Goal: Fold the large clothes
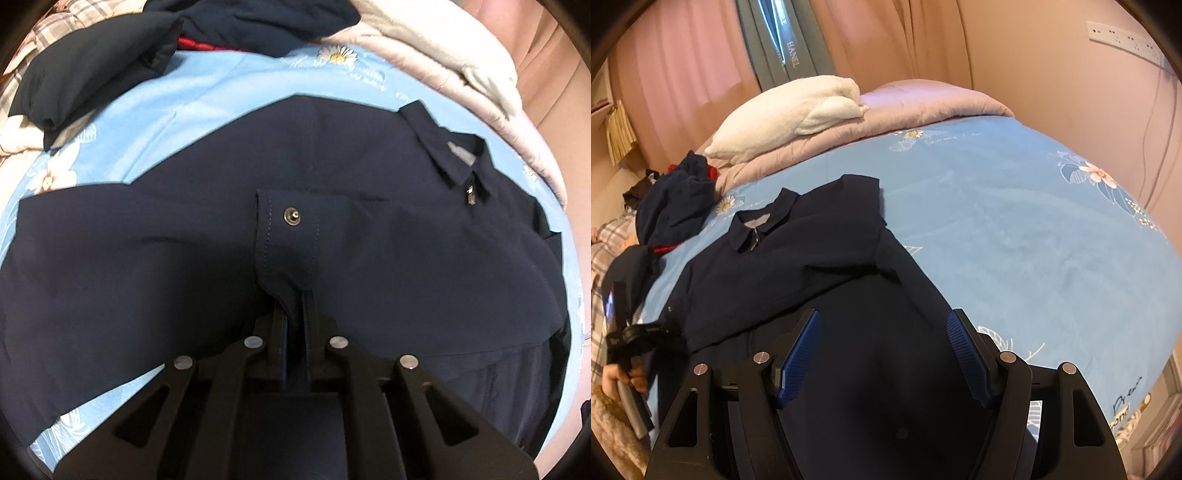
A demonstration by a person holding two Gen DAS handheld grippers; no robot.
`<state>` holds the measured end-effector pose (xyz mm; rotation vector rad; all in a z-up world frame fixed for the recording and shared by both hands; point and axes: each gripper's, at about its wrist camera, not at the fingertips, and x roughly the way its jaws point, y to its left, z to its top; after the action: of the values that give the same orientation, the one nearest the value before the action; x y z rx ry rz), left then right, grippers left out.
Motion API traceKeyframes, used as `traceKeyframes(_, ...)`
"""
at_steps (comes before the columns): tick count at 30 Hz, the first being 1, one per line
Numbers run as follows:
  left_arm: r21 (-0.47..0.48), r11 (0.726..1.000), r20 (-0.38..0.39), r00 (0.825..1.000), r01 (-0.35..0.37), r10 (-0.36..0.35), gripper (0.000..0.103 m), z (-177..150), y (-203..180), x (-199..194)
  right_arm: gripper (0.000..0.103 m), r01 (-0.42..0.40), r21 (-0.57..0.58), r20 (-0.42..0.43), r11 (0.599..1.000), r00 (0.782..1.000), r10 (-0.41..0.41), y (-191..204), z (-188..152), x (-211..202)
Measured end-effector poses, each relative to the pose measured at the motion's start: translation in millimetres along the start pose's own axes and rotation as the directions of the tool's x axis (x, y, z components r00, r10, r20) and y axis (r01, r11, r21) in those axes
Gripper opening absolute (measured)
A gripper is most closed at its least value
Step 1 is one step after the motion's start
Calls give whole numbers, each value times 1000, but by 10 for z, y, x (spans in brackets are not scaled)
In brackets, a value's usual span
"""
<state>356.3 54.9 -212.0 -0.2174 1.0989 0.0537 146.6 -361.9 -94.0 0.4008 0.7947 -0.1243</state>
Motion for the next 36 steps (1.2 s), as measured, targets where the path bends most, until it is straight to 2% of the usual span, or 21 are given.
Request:
traceKeyframes(7,-25,999,6,999,-34,34,10,-23,-20,58,71,13,-8,-4,1000,1000,-13,21,-34,-18)
traceKeyframes(10,-51,999,0,1000,-20,20,13,-31,5,-17,71,15,-14,-1,1000,1000,-15,39,-45,-49)
traceKeyframes(13,-63,998,10,1000,-8,8,24,-57,-1,-161,71,26,-32,8,999,1000,-26,67,-50,-79)
traceKeyframes(16,-52,999,63,998,-11,14,41,-102,-19,-424,71,37,-41,15,998,999,-37,94,-49,-104)
traceKeyframes(19,-51,998,134,991,32,-25,55,-136,4,-780,71,26,-51,27,998,999,-25,145,-47,-160)
traceKeyframes(21,-54,997,194,980,62,-51,66,-157,46,-1061,71,24,-65,38,998,999,-22,187,-47,-206)
traceKeyframes(23,-49,996,247,967,75,-61,81,-189,65,-1311,71,26,-79,51,997,998,-22,234,-45,-261)
traceKeyframes(28,-38,991,390,916,125,-100,98,-324,161,-1985,71,3,-99,86,995,996,6,332,-32,-410)
traceKeyframes(32,-68,988,472,877,139,-91,103,-477,339,-2405,75,-21,-116,106,993,994,33,409,-20,-514)
traceKeyframes(34,-94,986,493,867,134,-71,103,-540,458,-2517,82,-41,-122,122,992,991,55,446,-18,-571)
traceKeyframes(36,-129,984,504,863,122,-41,103,-592,573,-2566,83,-54,-128,131,990,989,71,477,-14,-607)
